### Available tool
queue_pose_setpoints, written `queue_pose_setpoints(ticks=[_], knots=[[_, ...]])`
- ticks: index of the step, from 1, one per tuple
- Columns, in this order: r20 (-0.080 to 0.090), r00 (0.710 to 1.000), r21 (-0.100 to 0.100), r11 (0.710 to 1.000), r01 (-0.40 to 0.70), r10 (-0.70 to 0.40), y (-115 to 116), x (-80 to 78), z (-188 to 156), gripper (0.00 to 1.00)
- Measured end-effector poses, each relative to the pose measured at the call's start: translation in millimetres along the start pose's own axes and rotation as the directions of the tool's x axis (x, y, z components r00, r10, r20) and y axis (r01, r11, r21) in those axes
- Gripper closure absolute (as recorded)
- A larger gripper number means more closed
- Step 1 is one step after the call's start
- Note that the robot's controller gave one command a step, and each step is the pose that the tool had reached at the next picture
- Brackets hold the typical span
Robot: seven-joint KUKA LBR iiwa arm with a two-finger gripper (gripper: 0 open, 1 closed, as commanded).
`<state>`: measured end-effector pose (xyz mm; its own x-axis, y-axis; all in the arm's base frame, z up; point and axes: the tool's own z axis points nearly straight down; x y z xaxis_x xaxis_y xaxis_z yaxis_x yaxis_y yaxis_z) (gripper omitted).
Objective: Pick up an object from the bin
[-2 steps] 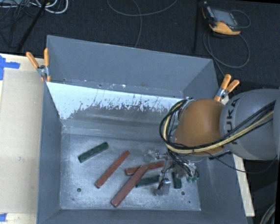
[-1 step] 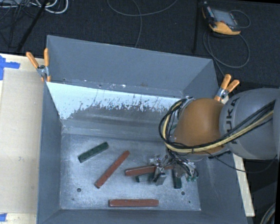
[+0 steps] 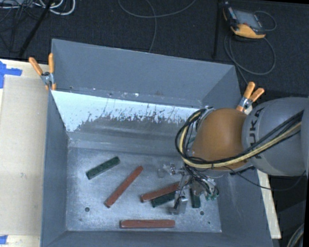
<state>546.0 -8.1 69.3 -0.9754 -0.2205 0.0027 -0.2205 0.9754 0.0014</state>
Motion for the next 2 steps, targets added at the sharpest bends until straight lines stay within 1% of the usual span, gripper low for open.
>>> queue_pose_setpoints(ticks=[1,2], knots=[[0.001,1.000,0.000,1.000,-0.001,0.001,-0.1,-0.2,-0.3,1.00],[0.011,1.000,0.003,1.000,-0.008,0.008,4.9,-1.9,-153.6,1.00]])
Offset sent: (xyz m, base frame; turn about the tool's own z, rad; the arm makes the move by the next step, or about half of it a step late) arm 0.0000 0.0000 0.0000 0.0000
